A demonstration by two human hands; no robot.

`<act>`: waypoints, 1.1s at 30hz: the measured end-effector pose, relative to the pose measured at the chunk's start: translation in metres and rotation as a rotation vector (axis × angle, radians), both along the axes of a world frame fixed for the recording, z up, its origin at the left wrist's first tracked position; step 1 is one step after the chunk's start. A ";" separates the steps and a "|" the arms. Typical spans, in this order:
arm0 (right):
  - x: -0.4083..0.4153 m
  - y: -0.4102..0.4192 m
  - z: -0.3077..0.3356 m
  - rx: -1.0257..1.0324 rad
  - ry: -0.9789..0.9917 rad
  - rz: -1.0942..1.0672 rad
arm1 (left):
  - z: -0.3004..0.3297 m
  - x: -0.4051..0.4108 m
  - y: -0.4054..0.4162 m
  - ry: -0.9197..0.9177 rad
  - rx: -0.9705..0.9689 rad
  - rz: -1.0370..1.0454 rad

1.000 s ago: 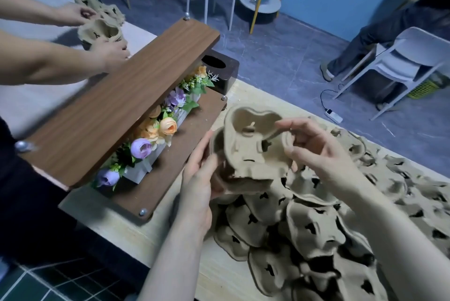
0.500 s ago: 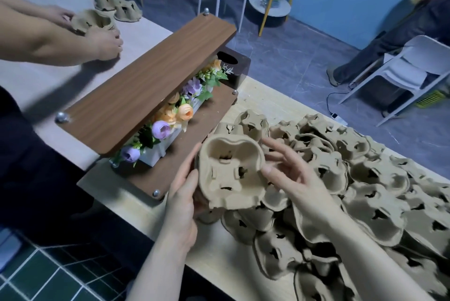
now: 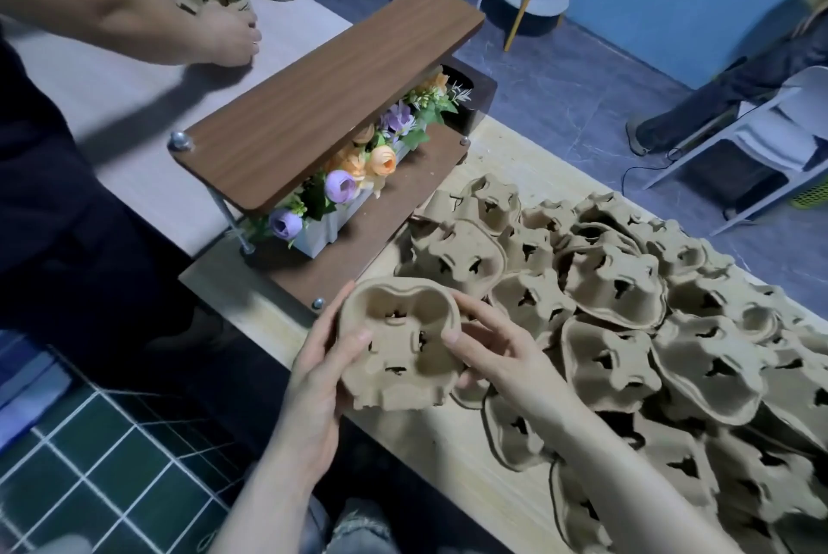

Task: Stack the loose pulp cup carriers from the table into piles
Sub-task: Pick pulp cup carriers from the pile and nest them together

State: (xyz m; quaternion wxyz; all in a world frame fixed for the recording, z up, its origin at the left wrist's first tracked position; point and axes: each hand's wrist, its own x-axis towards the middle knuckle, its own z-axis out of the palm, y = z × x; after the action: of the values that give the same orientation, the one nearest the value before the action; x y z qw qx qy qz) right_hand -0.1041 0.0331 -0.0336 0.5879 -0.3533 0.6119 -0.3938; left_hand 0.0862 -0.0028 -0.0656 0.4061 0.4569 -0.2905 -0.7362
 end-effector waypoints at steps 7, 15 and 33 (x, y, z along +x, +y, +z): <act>-0.033 -0.050 0.004 -0.197 0.696 -0.095 | -0.011 0.015 0.003 -0.081 0.077 0.068; -0.070 -0.115 -0.009 0.133 0.817 0.146 | -0.012 0.013 -0.004 -0.069 0.124 0.104; -0.092 -0.091 -0.007 0.138 0.416 0.005 | -0.011 0.000 -0.009 -0.067 0.136 0.088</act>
State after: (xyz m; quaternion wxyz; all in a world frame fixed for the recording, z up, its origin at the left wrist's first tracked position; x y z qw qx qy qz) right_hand -0.1966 -0.0575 -0.0402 0.4727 -0.3876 0.7447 -0.2679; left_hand 0.0864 -0.0122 -0.0770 0.3963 0.5200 -0.2328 -0.7199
